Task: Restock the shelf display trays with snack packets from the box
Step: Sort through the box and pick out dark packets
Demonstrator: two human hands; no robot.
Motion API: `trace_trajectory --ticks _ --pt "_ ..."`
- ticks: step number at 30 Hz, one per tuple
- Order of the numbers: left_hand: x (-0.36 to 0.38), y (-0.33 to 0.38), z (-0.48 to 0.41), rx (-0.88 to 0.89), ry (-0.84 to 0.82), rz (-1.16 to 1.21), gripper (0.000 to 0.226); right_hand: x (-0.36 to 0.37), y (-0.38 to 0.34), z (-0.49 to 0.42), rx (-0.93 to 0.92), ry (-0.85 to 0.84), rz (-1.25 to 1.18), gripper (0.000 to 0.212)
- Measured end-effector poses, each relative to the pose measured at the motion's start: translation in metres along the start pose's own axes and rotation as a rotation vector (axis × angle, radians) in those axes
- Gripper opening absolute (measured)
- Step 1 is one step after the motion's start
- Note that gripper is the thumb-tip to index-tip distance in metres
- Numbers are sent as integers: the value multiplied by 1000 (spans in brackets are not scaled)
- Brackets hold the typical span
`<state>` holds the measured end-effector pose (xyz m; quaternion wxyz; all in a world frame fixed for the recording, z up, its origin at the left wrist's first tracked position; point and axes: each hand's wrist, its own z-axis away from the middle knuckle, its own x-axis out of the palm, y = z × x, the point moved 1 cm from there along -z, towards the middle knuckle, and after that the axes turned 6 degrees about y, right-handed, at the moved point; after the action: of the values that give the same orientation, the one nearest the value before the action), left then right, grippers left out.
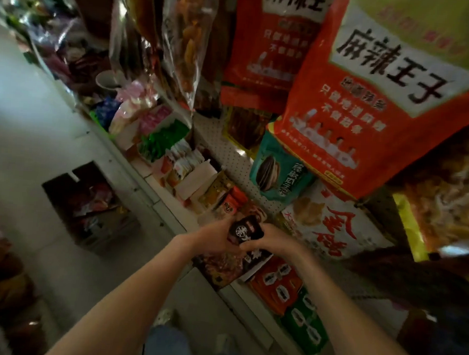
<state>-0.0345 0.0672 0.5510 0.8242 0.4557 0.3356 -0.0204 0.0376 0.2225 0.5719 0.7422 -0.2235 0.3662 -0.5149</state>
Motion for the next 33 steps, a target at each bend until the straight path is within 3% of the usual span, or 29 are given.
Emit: trace_trajectory --ticks 9,13,17,19,30,33 --pt "75 -82 -39 -192 197 -176 64 20 72 -81 -48 66 182 29" --pt "109 -103 -66 -226 318 -125 58 16 113 -105 -6 205 181 30" --pt "154 -128 -95 -367 280 29 36 7 159 -132 32 364 390 43" --pt "174 -129 -104 -354 219 100 30 3 176 -141 60 429 467 46" --pt "240 -146 -124 -397 159 330 54 13 215 -170 154 427 687 62" --pt "240 -147 -128 -434 189 358 57 28 218 -182 193 414 754 56"
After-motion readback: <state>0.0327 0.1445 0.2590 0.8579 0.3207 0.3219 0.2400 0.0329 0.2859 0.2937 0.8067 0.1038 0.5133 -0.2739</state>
